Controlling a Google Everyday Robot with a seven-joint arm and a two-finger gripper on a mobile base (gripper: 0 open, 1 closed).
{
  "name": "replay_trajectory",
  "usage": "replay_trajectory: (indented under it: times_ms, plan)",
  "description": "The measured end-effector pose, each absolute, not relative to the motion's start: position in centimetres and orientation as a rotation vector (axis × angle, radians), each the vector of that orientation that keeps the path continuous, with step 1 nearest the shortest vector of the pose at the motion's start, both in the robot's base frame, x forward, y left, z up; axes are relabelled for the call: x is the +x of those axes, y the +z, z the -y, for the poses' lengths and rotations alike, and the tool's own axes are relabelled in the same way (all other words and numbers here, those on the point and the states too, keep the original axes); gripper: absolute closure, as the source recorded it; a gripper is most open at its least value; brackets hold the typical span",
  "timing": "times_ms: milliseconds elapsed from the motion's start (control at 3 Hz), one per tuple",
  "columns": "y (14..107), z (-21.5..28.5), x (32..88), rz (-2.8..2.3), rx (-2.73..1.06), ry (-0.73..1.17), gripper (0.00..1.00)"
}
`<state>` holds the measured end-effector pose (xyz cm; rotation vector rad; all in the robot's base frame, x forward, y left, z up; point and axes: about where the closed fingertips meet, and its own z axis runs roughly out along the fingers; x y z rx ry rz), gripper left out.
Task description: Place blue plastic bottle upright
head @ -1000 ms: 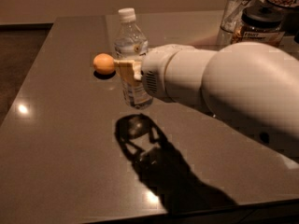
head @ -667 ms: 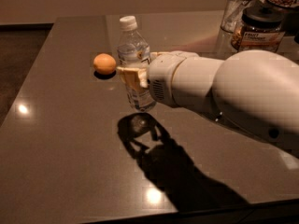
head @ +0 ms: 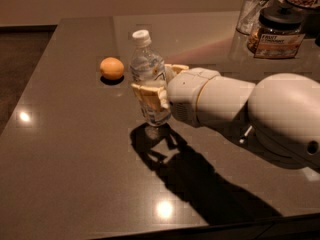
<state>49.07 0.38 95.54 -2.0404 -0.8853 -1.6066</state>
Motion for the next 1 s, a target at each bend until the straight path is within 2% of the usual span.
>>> replay_trajectory:
  times_ms: [667, 1000]
  plan:
    - [93.0, -0.4, 47.0, 0.806, -1.906, -1.552, 0.97]
    - [92.5, -0.6, 46.5, 0.771, -1.850, -1.555, 0.74]
